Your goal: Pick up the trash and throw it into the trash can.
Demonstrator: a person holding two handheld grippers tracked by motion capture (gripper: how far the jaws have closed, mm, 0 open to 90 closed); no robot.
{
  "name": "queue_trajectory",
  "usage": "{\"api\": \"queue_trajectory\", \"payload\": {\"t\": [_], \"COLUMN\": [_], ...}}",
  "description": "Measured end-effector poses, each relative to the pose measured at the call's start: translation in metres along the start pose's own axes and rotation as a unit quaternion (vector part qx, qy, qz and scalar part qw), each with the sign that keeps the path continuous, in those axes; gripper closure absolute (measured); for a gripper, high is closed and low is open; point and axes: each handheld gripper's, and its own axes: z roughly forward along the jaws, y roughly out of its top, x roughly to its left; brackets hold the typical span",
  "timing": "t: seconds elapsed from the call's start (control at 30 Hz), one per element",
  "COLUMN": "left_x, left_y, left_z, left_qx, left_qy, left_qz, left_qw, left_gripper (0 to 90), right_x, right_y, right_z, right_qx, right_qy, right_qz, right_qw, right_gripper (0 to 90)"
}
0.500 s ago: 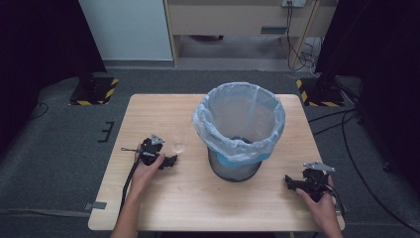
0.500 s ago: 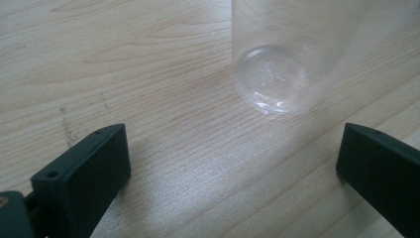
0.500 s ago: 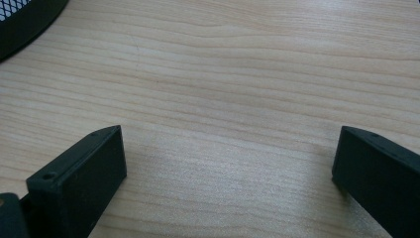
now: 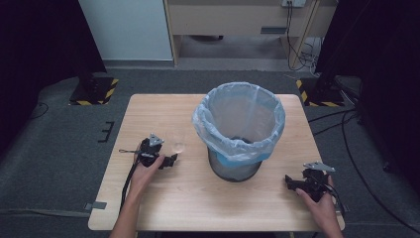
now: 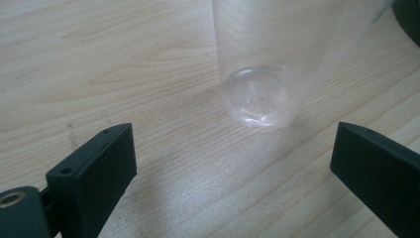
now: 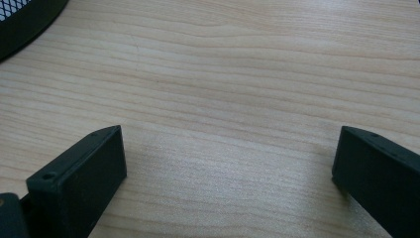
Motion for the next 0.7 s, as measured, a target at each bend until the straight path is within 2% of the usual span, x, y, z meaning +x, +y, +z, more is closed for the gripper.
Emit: {"api": "queue_trajectory", "payload": {"t": [0.1, 0.33, 0.47, 0.7], "left_x": [-0.0008, -0.0018, -0.0039, -0.0057], "left_y": [0.0005, 0.0025, 0.0043, 0.0076], "left_z": [-0.0026, -0.0060, -0.0047, -0.0013], "left_qx": [-0.011, -0.035, -0.042, -0.063], "left_qy": [-0.008, -0.010, -0.008, -0.012], "left_qz": [0.002, 0.004, 0.012, 0.010], "left_qw": [0.9999, 0.9993, 0.9990, 0.9979], "left_gripper": [2.7, 2.8, 2.9, 3.3], "right_x": [0.0001, 0.0000, 0.0000, 0.0000], "right_y": [0.0000, 0.0000, 0.0000, 0.0000], "right_z": [-0.0001, 0.0000, 0.0000, 0.0000], "right_qx": [0.000, 0.000, 0.000, 0.000], "right_qy": [0.000, 0.000, 0.000, 0.000], "right_qz": [0.001, 0.000, 0.000, 0.000], "right_qw": [1.0000, 1.0000, 1.0000, 1.0000], "right_gripper": [0.4, 0.4, 0.4, 0.4]}}
